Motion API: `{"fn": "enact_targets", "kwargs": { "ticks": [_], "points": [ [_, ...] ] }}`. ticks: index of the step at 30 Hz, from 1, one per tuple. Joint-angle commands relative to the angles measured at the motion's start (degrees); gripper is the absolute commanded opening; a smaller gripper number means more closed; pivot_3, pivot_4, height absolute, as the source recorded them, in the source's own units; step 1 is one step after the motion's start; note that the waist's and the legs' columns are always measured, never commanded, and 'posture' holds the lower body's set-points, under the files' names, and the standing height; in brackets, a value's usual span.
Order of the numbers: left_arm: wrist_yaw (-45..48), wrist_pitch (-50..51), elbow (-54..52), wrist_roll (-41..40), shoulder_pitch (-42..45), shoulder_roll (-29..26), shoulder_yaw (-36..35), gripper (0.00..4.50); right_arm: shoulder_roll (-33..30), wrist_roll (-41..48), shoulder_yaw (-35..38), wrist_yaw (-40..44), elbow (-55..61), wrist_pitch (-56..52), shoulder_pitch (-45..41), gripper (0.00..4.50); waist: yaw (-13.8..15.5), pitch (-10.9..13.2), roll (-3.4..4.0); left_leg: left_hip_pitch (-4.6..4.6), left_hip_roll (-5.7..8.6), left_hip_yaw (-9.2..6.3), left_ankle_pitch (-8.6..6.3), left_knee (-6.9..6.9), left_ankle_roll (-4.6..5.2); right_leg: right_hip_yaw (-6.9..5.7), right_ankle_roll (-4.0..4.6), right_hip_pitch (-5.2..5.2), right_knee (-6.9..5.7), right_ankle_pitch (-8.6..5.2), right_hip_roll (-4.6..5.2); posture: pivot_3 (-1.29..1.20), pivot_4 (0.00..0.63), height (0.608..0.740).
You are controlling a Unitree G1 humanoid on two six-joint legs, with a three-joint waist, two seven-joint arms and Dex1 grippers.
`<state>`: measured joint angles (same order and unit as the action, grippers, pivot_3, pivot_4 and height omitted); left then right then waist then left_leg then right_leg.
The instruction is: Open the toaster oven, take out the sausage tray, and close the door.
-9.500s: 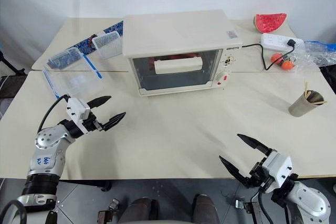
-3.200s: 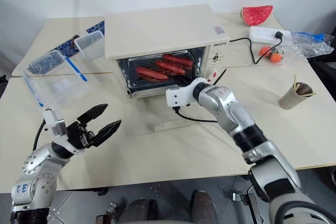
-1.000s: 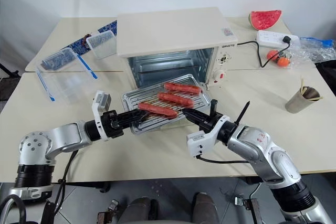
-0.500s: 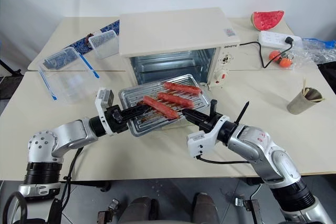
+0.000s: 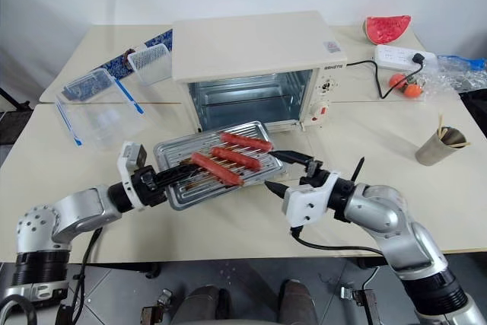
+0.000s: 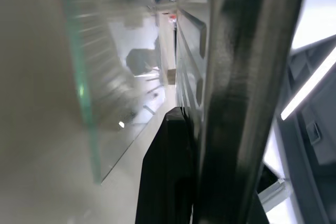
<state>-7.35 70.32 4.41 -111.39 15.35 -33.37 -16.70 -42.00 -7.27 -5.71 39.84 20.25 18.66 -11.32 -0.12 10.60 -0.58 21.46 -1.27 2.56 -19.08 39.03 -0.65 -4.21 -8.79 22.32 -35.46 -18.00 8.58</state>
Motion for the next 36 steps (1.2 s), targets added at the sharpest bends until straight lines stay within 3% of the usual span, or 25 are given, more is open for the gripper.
{"fn": "enact_targets", "kwargs": {
  "ticks": [1,5,7,9,13,18,24,31,36],
  "points": [
    [2.7,0.8,-2.1,-1.6,-2.7,0.3,-6.0,0.0,-1.1,10.2,4.4,3.1,0.9,-1.3,1.6,4.17,0.0,0.0,-0.01,0.0,0.0,-0.01,0.0,0.0,0.0,0.0,0.0,-0.01,0.0,0.0,0.0,0.0,0.15,0.74],
    [7.5,3.1,-2.7,-1.6,-8.1,-0.8,-11.5,0.0,-2.1,21.0,9.9,7.4,-4.0,-6.9,2.1,4.17,0.0,0.0,0.0,-0.01,0.0,0.01,-0.01,0.0,0.02,0.01,0.01,-0.04,0.04,0.0,0.0,0.0,0.15,0.74],
    [10.1,4.0,-2.9,-1.6,-11.0,-1.2,-13.7,0.0,-2.7,23.1,12.0,9.1,-7.6,-7.4,1.7,3.78,-0.1,0.0,0.0,-0.02,0.0,0.03,-0.03,-0.01,0.05,0.02,0.02,-0.05,0.06,-0.01,0.0,0.0,0.15,0.74],
    [12.3,4.6,-3.3,-1.6,-14.0,-1.8,-15.1,0.0,-3.2,24.2,13.4,10.6,-10.7,-7.5,1.3,3.25,0.0,0.0,0.0,-0.03,-0.01,0.06,-0.04,-0.03,0.07,0.03,0.05,-0.04,0.08,-0.02,0.01,0.0,0.15,0.74],
    [19.4,5.6,-4.2,-1.6,-24.2,-2.7,-20.3,0.0,-4.7,22.4,14.5,14.0,-21.8,-4.3,0.4,1.78,-0.3,0.0,0.0,-0.05,-0.04,0.18,-0.09,-0.07,0.11,0.12,0.1,-0.01,0.16,-0.04,0.0,0.0,0.15,0.74],
    [22.0,2.5,-4.3,-1.6,-30.2,0.0,-25.8,0.0,-3.6,20.8,14.0,14.4,-31.3,-1.7,-2.5,0.07,-0.1,0.0,0.01,-0.06,-0.07,0.32,-0.12,-0.04,0.13,0.26,0.14,0.04,0.42,-0.04,0.01,0.0,0.15,0.74],
    [21.9,-0.9,-4.3,-1.6,-32.7,5.1,-30.9,0.0,-1.8,18.0,12.2,13.5,-41.7,-2.6,-7.6,0.02,-0.2,0.0,0.01,-0.16,-0.22,0.43,-0.17,-0.04,0.07,0.32,0.24,0.02,0.45,0.0,-0.01,0.0,0.15,0.74],
    [17.0,-8.2,-7.1,-1.6,-31.7,14.4,-36.2,0.0,3.3,20.1,8.7,22.2,-49.4,-3.3,-12.6,0.02,-0.7,0.0,0.0,-0.21,-0.31,0.62,-0.23,-0.05,0.04,0.32,0.26,0.05,0.45,0.01,-0.07,0.0,0.15,0.74],
    [14.7,-10.3,-8.8,-1.6,-33.9,17.4,-36.1,0.0,6.2,21.5,8.7,25.1,-51.9,-4.0,-16.1,0.02,-1.3,0.0,0.0,-0.22,-0.31,0.66,-0.24,-0.02,0.06,0.34,0.27,0.05,0.45,0.03,-0.06,0.0,0.15,0.74]
  ]
}}
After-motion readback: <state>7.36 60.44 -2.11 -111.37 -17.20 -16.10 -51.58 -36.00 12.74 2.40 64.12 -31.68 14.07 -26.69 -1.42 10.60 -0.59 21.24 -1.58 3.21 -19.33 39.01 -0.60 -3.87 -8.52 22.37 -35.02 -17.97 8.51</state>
